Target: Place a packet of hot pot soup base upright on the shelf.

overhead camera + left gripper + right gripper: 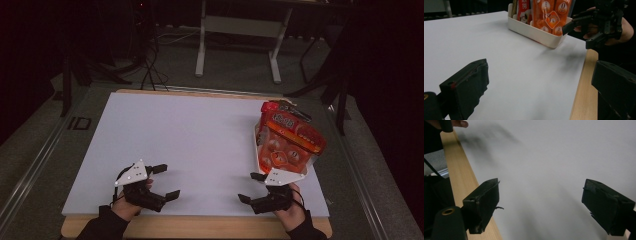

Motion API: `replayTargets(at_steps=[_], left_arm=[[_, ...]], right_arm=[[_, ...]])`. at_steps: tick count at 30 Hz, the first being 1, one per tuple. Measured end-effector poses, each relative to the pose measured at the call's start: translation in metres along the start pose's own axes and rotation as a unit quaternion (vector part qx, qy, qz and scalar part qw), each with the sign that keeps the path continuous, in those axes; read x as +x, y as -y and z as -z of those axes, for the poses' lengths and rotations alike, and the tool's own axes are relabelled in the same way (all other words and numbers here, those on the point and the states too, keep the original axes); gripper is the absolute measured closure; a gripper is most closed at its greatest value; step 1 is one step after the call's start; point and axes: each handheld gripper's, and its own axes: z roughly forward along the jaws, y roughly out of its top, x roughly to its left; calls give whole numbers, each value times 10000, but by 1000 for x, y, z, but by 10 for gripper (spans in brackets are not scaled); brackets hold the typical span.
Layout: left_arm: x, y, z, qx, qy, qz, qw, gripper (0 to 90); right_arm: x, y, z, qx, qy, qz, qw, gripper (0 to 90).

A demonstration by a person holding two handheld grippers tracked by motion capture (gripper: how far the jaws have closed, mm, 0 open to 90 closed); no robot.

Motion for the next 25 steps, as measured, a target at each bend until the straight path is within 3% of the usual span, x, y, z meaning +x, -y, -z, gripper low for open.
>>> replayTargets(at_steps=[10,19,25], left_arm=[[0,1,-1,2,14,-2,10000,15],[0,2,-1,4,9,-16,10000,15],[0,2,-2,27,29,-13,10000,15]], right_arm=[[-6,-2,8,-502,-75,-182,9985,141],[-10,-1,10,-539,68,-282,9981,141],[-11,-1,9,-531,19,-273,9982,142]])
